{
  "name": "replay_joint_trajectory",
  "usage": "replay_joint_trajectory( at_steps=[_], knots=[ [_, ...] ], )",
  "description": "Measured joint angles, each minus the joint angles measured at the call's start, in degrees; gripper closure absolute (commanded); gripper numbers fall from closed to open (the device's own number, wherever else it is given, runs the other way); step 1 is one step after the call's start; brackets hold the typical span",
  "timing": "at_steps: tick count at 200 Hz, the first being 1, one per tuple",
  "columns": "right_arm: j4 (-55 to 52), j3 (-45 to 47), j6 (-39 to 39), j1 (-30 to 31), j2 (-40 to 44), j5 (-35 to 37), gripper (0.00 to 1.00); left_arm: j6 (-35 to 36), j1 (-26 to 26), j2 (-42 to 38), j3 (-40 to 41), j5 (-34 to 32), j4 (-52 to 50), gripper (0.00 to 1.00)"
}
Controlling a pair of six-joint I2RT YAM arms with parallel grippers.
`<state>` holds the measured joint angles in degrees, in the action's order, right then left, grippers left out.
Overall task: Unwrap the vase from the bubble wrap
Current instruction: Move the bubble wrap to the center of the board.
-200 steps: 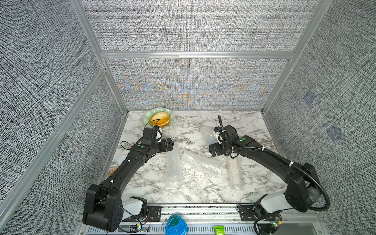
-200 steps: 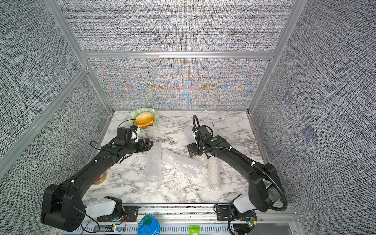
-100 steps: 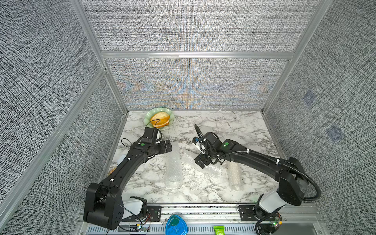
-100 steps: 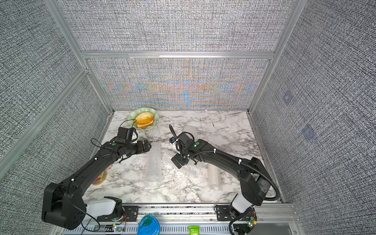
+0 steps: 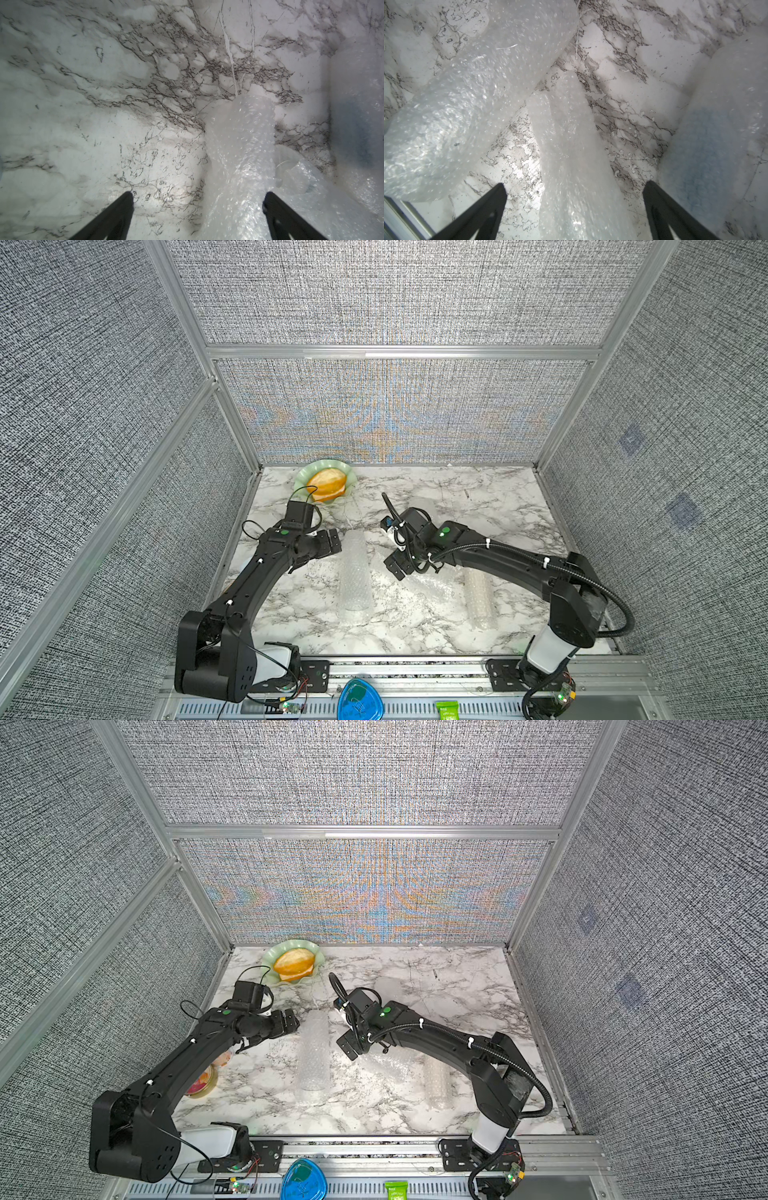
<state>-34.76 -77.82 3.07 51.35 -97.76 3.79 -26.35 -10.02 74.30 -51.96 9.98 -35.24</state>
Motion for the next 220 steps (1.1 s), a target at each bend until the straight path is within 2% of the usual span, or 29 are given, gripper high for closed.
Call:
replay_joint_trajectory(
  at_steps=[30, 80, 114, 154, 190, 220],
  knots=[
    [0.72, -2.51, 3.32, 0.46, -1.73, -2.16, 0.03, 0.48, 3.19, -1.25, 1.01, 2.14, 0.00, 0.01],
    [2.01, -10.34, 17.66, 5.73, -9.88, -1.38, 0.04, 0.59, 6.05, -2.89, 1.29, 2.58, 0.00, 0.02],
    [2.36, -14.86, 26.25, 9.79, -13.51, 1.14, 0.05, -0.13, 6.14, -4.94, 0.85, -3.08, -0.24, 0.02],
    [1.29, -17.84, 35.43, 11.80, -18.25, 4.52, 0.07, -2.82, 6.32, -8.13, 1.99, -14.10, -0.52, 0.00],
    [-1.05, -24.55, 40.39, 13.68, -23.96, 6.40, 0.08, -5.62, 6.40, -12.50, 3.85, -21.99, -0.28, 0.01],
    [-3.85, -28.06, 43.91, 13.79, -27.91, 8.13, 0.09, -6.75, 6.43, -15.17, 4.92, -25.49, -0.33, 0.00]
  ],
)
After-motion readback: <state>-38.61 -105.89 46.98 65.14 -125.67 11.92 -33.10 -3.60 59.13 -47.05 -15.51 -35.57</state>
